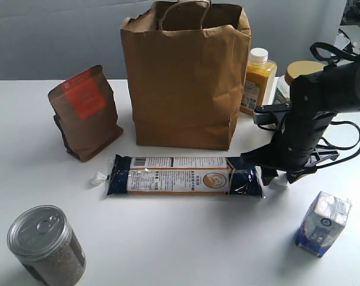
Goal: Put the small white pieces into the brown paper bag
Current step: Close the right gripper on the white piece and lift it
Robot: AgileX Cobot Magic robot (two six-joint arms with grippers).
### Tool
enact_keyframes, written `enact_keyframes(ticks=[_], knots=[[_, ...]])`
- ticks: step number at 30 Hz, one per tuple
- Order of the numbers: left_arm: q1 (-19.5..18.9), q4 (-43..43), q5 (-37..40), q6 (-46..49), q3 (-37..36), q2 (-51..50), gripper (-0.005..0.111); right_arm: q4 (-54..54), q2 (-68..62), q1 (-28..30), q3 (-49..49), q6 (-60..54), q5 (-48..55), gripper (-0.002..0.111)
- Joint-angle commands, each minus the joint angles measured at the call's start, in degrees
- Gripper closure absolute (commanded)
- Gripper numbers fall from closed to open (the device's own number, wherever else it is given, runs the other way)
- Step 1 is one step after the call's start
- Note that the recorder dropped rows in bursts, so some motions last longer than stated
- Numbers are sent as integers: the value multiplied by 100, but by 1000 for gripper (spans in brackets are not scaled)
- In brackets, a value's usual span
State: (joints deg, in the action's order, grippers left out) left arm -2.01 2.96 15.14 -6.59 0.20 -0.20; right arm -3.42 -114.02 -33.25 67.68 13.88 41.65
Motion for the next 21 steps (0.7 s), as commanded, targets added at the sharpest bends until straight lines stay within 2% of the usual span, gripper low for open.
enact_keyframes(ticks=[1,8,11,21], knots=[[31,-45,-13,-31,-20,20,107,7,-42,28,-24,-60,-108,65],[31,-45,-13,-31,-20,20,107,7,-72,28,-24,-38,-108,99],[31,-45,-13,-31,-20,20,107,7,-19,28,-24,-38,-37,107],[31,-45,-13,-31,-20,20,107,7,1193,28,-24,-60,197,108]])
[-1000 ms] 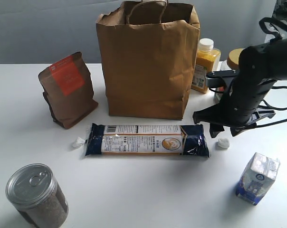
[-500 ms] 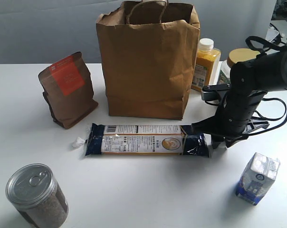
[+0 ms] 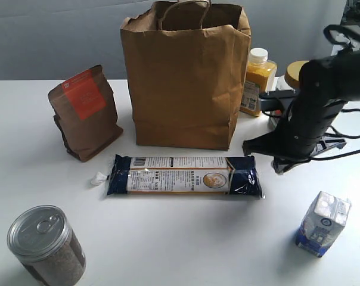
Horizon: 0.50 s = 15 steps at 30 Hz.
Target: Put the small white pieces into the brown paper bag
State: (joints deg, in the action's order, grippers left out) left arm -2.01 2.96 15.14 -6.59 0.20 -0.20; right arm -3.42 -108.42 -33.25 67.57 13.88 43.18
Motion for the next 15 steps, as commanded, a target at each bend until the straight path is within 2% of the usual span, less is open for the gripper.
enact_keyframes(ticks=[1,8,15], knots=[[31,-45,-13,-31,-20,20,107,7,834,28,-13,-60,-19,108],[31,-45,-13,-31,-20,20,107,7,2173,28,-13,-60,-903,108],[31,-45,-13,-31,-20,20,107,543,2749,28,-1,-60,-2576,108]])
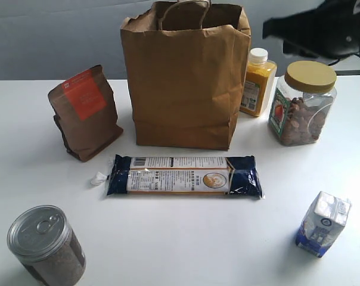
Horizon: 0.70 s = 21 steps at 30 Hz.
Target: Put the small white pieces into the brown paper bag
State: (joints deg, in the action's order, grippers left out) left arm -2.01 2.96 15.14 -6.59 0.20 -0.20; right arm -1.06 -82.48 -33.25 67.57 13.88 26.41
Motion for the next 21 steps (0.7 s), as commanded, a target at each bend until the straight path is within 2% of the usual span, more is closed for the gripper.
enact_keyframes(ticks=[1,10,14,21], knots=[[31,-45,-13,-31,-20,20,107,350,140,28,59,-60,-1009,108],[31,-45,-13,-31,-20,20,107,533,-814,28,1466,-60,-942,108],[31,-45,-13,-31,-20,20,107,720,-1509,2,2388,-232,-367,108],[31,-45,-13,-31,-20,20,107,1770,-2636,2,3694,-1063,650,108]])
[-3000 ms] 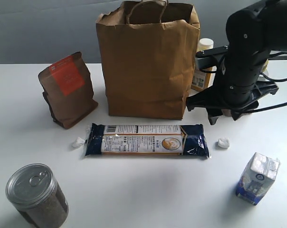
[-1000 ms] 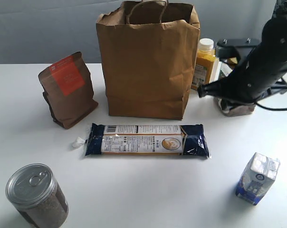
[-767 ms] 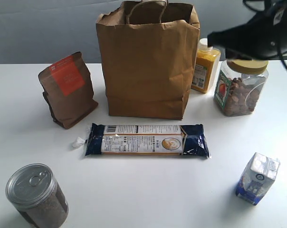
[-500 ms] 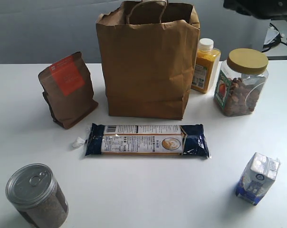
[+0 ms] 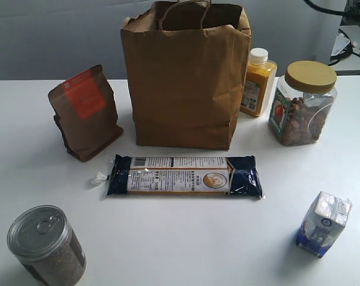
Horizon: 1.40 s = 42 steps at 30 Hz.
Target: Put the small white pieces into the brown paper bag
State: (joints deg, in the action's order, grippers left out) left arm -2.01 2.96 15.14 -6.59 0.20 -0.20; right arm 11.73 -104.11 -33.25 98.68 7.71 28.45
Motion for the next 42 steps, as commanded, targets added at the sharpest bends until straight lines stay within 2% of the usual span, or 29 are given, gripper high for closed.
enact_keyframes(ticks=[1,4,8,10,11,13,14,19,24,29,37,42], knots=[[31,-45,-13,-31,-20,20,107,574,-566,2,704,-481,506,108],[31,-45,-13,-31,-20,20,107,806,-835,2,1003,-602,542,108],[31,-45,-13,-31,-20,20,107,1628,-1050,2,1198,-1232,541,106],[31,-45,-13,-31,-20,20,107,1629,-1050,2,1198,-1258,557,90],[31,-45,-13,-31,-20,20,107,1629,-1050,2,1198,-1258,631,75],[31,-45,-13,-31,-20,20,107,1629,-1050,2,1198,-1246,704,58],[31,-45,-13,-31,-20,20,107,1629,-1050,2,1198,-1246,734,56],[31,-45,-13,-31,-20,20,107,1629,-973,2,1198,-1197,988,59],[31,-45,-13,-31,-20,20,107,418,-489,2,1177,-956,1976,90],[31,-45,-13,-31,-20,20,107,-871,63,2,438,-359,2564,107],[31,-45,-13,-31,-20,20,107,-796,1266,-108,-1829,-196,2000,108],[31,-45,-13,-31,-20,20,107,-667,1503,-839,-2651,-169,1834,108]])
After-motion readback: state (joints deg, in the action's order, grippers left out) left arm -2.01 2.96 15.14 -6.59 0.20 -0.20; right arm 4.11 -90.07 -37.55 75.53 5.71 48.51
